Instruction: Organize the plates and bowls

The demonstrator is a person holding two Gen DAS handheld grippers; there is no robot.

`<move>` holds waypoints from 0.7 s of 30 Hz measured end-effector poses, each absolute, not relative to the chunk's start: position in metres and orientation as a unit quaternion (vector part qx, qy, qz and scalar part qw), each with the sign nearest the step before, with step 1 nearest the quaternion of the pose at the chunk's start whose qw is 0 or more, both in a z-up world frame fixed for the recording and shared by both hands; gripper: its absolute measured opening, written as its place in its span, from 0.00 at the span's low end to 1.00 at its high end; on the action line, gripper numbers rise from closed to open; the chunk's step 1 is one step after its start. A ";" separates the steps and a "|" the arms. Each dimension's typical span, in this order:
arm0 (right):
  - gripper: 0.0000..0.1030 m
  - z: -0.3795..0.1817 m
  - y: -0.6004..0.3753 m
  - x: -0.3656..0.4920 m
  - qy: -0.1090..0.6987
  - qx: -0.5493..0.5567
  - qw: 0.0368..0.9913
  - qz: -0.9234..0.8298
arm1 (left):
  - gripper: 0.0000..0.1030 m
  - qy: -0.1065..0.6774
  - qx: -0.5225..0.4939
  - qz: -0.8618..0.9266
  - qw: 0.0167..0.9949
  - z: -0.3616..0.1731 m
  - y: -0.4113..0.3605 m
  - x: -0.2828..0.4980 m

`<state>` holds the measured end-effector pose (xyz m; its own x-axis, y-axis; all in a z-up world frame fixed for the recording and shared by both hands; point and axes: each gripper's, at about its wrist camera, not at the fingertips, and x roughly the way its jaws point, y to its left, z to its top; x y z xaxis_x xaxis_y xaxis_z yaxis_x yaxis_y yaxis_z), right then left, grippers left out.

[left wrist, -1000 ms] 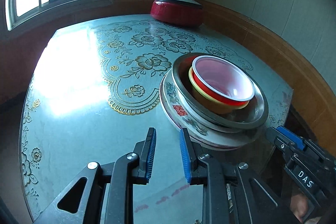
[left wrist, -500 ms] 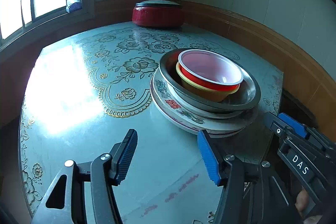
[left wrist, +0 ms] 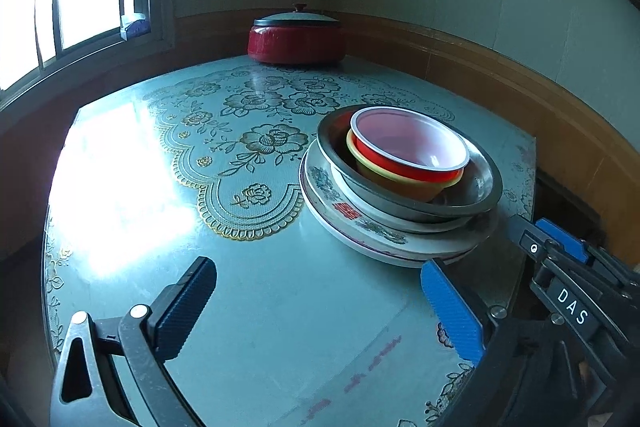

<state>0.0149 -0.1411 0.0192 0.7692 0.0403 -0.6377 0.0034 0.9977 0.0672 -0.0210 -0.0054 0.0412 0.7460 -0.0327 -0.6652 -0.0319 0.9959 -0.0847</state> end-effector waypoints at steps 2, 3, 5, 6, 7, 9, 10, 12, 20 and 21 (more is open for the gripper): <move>0.33 0.019 -0.141 0.016 0.339 0.034 0.940 0.007 | 1.00 0.356 -0.044 -0.002 0.933 0.041 -0.005 -0.019; 0.33 0.019 -0.140 0.017 0.340 0.034 0.940 0.006 | 1.00 0.355 -0.044 -0.004 0.934 0.041 -0.005 -0.017; 0.33 0.019 -0.140 0.018 0.340 0.034 0.940 0.005 | 1.00 0.353 -0.041 -0.004 0.935 0.041 -0.005 -0.016; 0.33 0.019 -0.139 0.019 0.340 0.034 0.940 0.005 | 1.00 0.350 -0.040 -0.002 0.936 0.041 -0.005 -0.015; 0.33 0.019 -0.138 0.020 0.340 0.034 0.940 0.005 | 1.00 0.349 -0.040 -0.001 0.936 0.042 -0.005 -0.014; 0.33 0.018 -0.138 0.022 0.342 0.032 0.939 0.005 | 1.00 0.346 -0.043 -0.004 0.937 0.042 -0.003 -0.013; 0.33 0.018 -0.138 0.023 0.343 0.032 0.939 0.005 | 1.00 0.346 -0.046 -0.004 0.937 0.042 -0.003 -0.013; 0.33 0.017 -0.138 0.025 0.345 0.033 0.938 0.002 | 1.00 0.346 -0.045 0.003 0.937 0.041 -0.002 -0.011; 0.33 0.013 -0.137 0.026 0.353 0.032 0.935 0.002 | 1.00 0.350 -0.042 0.009 0.936 0.038 -0.004 -0.010; 0.33 0.012 -0.137 0.026 0.353 0.033 0.935 0.002 | 1.00 0.351 -0.040 0.010 0.935 0.038 -0.004 -0.010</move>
